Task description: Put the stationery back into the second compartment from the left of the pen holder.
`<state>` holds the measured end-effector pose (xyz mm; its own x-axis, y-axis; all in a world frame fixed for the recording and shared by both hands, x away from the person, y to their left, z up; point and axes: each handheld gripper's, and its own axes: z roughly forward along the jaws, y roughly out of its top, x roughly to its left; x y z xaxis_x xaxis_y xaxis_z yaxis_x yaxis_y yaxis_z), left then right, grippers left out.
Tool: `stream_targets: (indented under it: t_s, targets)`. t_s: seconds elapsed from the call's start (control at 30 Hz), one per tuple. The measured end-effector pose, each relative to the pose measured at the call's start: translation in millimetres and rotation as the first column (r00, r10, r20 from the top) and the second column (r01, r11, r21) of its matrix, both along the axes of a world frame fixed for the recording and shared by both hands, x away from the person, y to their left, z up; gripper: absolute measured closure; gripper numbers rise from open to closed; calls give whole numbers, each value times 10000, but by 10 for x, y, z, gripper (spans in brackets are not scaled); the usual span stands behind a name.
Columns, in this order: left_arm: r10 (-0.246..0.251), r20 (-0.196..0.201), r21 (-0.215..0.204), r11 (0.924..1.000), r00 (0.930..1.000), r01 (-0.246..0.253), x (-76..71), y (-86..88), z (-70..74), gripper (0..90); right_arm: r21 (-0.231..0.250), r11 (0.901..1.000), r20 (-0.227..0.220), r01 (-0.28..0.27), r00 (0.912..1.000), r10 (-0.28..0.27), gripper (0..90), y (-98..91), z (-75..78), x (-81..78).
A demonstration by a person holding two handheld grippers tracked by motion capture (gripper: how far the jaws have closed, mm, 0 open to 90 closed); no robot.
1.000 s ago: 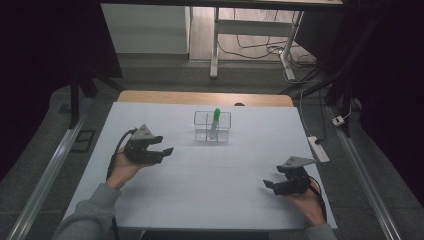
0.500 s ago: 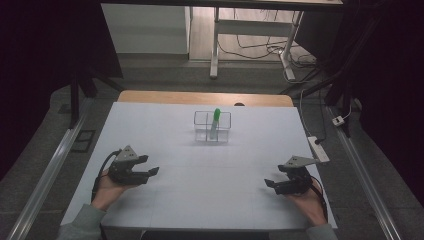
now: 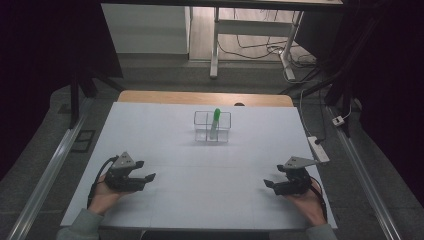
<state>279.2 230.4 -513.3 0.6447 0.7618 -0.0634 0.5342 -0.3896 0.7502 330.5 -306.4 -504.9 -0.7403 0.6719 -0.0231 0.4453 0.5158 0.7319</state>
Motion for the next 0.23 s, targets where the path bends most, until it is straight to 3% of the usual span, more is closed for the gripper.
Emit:
stream_targets:
  t_s: [0.23]
  targets:
    - [-23, 0, -4, 10000, 10000, 23, -1, -3, -1, 311, 97, 9999, 206, -72, 9998, 70, 194, -17, 25, -24]
